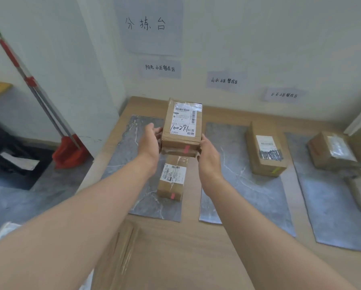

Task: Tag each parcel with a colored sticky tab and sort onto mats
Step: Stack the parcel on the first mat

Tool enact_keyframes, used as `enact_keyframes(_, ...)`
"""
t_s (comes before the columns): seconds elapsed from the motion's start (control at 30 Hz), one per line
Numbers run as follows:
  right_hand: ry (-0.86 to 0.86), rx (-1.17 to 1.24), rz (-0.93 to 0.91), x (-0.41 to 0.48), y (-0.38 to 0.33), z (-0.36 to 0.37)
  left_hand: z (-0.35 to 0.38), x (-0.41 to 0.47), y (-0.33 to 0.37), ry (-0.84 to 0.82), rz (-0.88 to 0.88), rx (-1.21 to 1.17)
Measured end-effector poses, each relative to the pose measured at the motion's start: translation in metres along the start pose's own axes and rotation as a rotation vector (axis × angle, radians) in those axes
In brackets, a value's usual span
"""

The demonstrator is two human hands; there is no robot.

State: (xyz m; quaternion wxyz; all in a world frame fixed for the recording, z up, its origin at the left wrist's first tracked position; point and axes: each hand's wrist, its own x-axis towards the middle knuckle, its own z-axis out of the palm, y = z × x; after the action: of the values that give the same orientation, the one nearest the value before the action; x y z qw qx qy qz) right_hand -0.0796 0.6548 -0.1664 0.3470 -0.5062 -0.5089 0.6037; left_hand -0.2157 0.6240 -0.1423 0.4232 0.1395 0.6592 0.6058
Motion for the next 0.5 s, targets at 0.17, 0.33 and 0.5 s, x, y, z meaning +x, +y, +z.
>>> enact_keyframes(0.17,0.000,0.044,0.036,0.064,0.019,0.013,0.016,0.065,-0.005,-0.017,-0.015,0.089)
enact_keyframes(0.33,0.055,0.139,0.080,0.122,0.035,0.019,0.031,0.120,-0.016,-0.090,-0.017,0.183)
enact_keyframes(0.5,0.128,0.193,0.099,0.162,0.054,0.031,0.037,0.158,-0.028,-0.102,-0.024,0.250)
